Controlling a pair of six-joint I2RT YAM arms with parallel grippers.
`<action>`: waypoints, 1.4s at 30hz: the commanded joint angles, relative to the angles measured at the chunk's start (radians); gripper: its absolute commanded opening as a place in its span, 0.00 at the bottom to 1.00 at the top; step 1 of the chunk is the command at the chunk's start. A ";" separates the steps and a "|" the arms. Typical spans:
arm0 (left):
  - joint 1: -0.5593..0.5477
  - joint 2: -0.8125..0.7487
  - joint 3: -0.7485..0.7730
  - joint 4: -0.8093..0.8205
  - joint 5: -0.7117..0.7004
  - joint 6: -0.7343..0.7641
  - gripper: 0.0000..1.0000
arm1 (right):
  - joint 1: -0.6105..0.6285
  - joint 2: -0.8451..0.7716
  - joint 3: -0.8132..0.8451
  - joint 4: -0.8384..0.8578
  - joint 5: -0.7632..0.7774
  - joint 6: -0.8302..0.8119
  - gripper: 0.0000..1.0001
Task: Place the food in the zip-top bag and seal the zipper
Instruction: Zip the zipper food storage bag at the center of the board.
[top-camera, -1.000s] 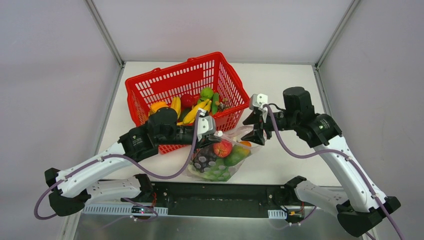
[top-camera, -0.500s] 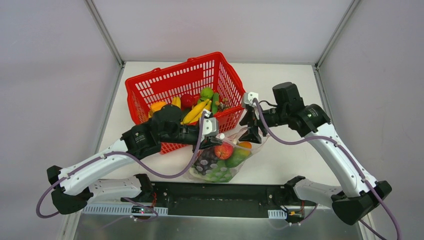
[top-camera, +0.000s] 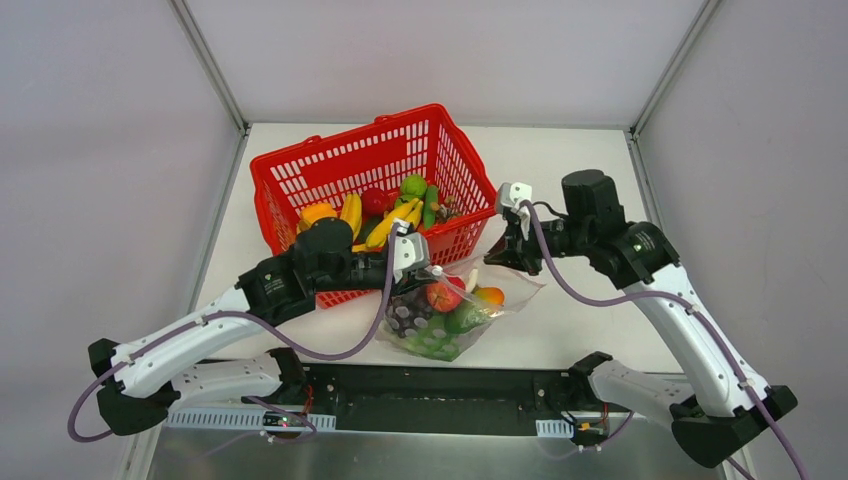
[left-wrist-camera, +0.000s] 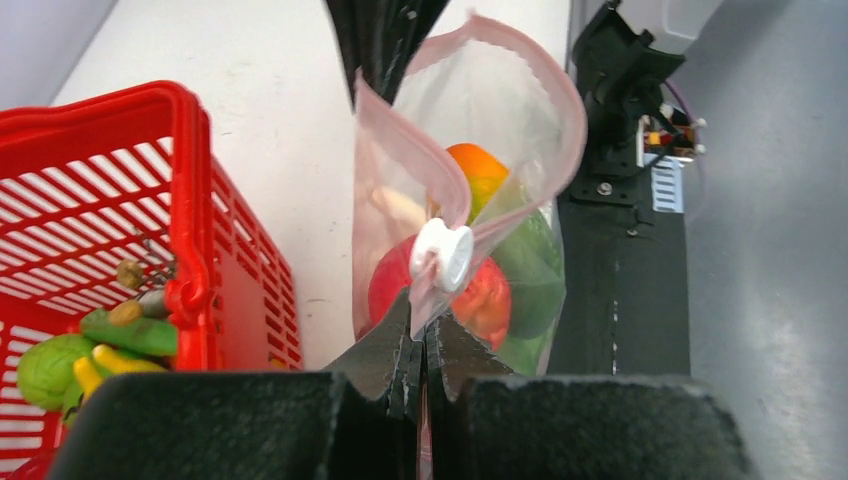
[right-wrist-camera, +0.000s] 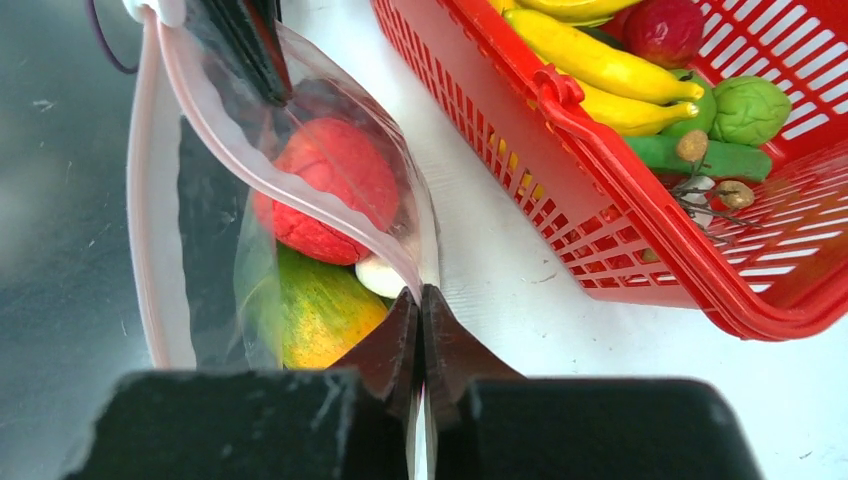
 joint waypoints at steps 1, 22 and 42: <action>0.015 -0.061 -0.039 0.184 -0.142 -0.040 0.00 | -0.006 -0.054 -0.007 0.081 0.045 0.080 0.00; 0.017 -0.010 -0.038 0.275 -0.135 -0.071 0.00 | -0.005 -0.002 0.099 0.385 -0.167 0.407 0.78; 0.016 0.010 -0.025 0.274 -0.115 -0.085 0.00 | 0.102 0.207 0.228 0.205 -0.282 0.347 0.59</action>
